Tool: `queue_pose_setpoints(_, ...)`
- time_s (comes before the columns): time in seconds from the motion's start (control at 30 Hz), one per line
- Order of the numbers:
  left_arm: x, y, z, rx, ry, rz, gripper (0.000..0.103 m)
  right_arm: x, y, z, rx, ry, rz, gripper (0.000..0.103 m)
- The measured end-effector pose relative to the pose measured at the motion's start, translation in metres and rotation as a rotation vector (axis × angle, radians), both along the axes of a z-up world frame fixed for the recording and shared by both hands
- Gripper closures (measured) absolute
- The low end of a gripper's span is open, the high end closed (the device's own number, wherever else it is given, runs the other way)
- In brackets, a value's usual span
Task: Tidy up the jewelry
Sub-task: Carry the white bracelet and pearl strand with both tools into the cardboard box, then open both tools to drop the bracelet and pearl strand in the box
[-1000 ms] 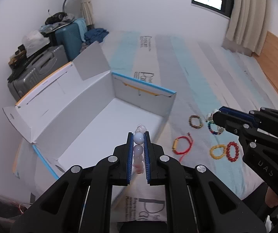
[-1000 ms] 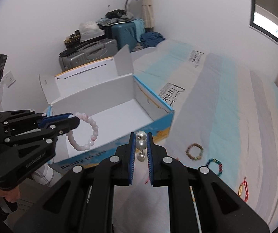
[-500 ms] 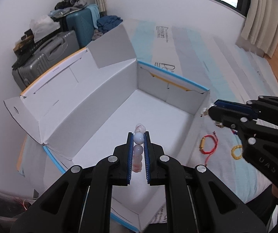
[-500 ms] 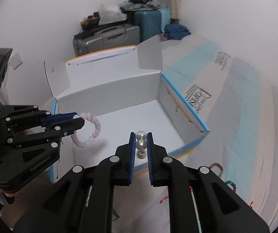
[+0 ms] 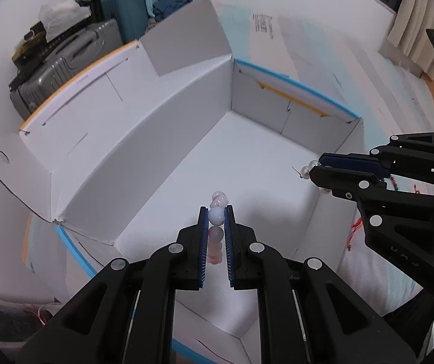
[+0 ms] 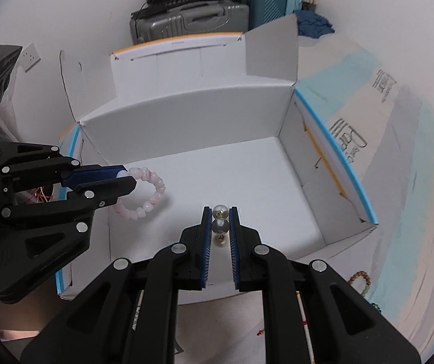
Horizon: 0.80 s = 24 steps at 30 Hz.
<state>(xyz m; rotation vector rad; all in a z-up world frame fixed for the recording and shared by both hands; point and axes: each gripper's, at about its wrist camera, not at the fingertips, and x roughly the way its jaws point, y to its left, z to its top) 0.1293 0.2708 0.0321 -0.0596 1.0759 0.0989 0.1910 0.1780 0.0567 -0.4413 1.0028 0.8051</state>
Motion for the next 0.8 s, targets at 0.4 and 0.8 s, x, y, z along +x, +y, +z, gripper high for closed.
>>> queue_pose_setpoints(0.4,0.021,0.014,-0.040,-0.022,0.139,-0.048,0.093,0.016,0.024,-0.040,-0.105,0.121,0.115,0.093)
queue_pose_setpoints(0.8,0.040,0.017,-0.072,0.002,0.272,-0.090,0.093,0.030,0.046,-0.087,-0.267,0.241,0.182,0.092)
